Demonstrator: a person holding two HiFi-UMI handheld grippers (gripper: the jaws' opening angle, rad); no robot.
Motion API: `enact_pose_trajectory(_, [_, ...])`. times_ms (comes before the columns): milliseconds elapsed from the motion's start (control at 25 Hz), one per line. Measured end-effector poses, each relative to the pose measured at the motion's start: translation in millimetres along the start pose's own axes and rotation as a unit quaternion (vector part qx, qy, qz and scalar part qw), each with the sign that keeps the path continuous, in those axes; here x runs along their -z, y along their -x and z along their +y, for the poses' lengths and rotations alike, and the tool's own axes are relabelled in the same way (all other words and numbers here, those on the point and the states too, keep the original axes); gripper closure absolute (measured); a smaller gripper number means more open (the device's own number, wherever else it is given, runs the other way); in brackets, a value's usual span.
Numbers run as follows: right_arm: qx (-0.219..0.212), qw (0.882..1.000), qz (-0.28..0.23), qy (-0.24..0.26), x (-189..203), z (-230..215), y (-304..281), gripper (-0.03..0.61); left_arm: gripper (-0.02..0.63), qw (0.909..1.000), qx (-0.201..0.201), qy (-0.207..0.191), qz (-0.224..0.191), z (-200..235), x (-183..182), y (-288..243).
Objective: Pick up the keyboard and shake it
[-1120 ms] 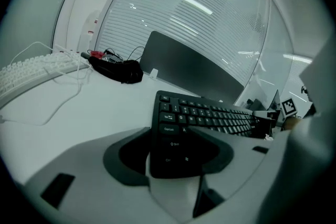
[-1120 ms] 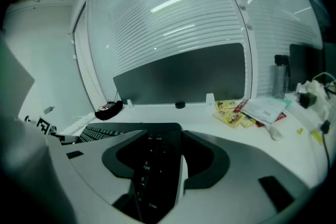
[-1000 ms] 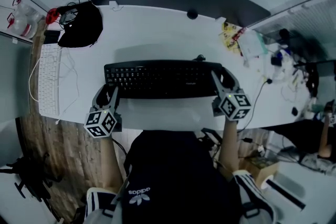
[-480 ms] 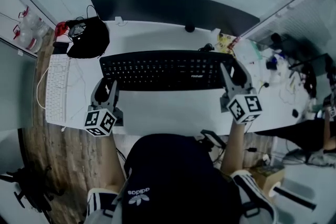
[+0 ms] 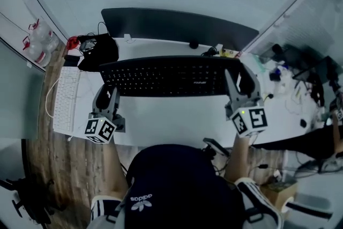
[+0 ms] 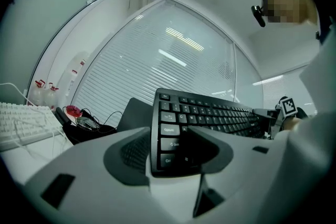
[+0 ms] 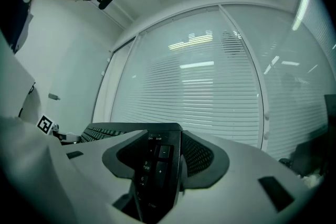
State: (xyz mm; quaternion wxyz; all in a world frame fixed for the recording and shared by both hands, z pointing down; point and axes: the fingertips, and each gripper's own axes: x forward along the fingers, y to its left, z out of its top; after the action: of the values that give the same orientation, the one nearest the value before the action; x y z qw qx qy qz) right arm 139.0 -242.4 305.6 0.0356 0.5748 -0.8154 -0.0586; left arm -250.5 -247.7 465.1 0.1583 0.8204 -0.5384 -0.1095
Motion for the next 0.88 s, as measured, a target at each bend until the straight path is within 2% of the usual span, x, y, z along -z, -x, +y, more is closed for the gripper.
enact_pose_trajectory(320, [-0.014,0.999,-0.026,0.023,-21,5,15,0.383,0.399,0.9995,-0.006,0.004,-0.029,-12,-5,9])
enact_pose_trajectory(560, [-0.03,0.998,-0.038,0.033,-42,2,24,0.386,0.399,0.999,-0.014,0.025,-0.034,-29,1,12])
enact_pose_trajectory(760, [-0.04,0.997,-0.036,0.051,-41,-16,14,0.387,0.399,0.9991,-0.016,0.021,-0.034,-38,4,8])
enact_pose_trajectory(880, [-0.051,0.997,-0.048,0.043,-42,-15,33,0.387,0.399,0.999,-0.023,0.024,-0.031,-51,-2,26])
